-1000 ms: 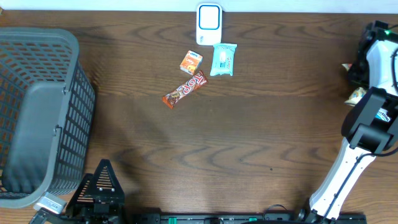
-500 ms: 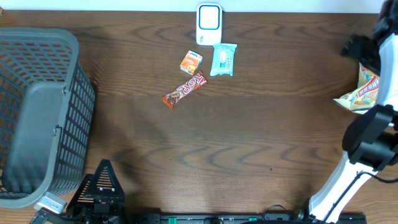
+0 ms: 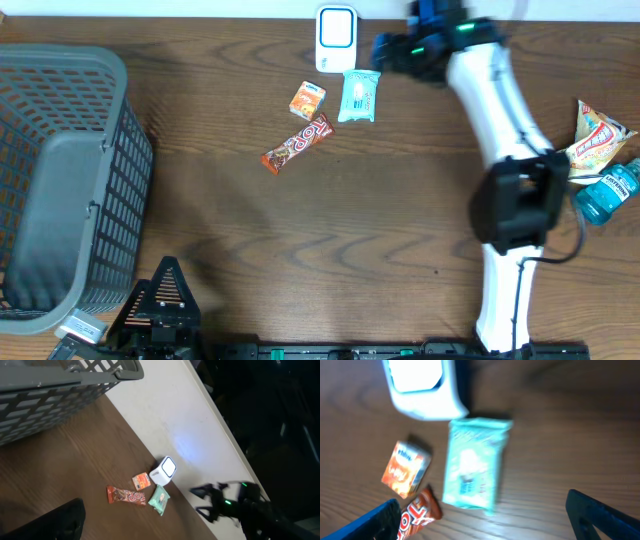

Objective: Scan the item barcode
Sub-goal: 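Move the right gripper to the mint-green wipes pack and grasp it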

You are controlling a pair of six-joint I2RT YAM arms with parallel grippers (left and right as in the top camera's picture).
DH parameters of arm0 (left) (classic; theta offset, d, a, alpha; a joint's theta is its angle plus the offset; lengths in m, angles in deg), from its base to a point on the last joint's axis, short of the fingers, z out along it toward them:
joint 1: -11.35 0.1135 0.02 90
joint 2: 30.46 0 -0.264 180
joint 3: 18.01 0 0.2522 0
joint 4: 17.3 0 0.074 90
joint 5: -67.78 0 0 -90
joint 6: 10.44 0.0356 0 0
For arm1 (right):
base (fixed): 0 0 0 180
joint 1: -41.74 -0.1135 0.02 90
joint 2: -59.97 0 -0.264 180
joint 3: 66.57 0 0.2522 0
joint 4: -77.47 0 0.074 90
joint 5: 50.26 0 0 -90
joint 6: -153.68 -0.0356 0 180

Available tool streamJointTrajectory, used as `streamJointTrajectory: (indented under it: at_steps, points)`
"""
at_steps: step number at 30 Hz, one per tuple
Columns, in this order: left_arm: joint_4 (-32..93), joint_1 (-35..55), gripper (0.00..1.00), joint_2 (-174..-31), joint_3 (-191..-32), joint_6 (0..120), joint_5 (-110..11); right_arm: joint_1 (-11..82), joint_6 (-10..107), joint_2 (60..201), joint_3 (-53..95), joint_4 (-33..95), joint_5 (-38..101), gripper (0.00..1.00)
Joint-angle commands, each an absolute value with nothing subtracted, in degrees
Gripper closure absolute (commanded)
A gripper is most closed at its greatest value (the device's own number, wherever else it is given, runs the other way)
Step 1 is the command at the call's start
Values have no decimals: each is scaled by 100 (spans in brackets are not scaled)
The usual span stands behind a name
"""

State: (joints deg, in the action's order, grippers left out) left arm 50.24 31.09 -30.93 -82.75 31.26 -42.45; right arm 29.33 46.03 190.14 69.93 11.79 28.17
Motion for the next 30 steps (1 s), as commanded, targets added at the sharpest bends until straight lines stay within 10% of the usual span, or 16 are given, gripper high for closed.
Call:
streamJointTrajectory:
  at_steps: [1, 18, 24, 30]
  points:
    - [5019, 3085, 2, -3063, -8424, 3083, -4245, 2332, 4002, 19486, 7013, 1437, 4743, 1]
    - [5046, 3088, 2, -3063, -8413, 3102, -4208, 1735, 3266, 20736, 7013, 2383, 5820, 1]
    - [5083, 3088, 2, -3063, -8406, 3102, -4206, 1696, 3395, 20821, 7013, 1964, 5825, 31]
    - [5085, 3088, 2, -3063, -8406, 3102, -4206, 1661, 3502, 20767, 7013, 1170, 5796, 40]
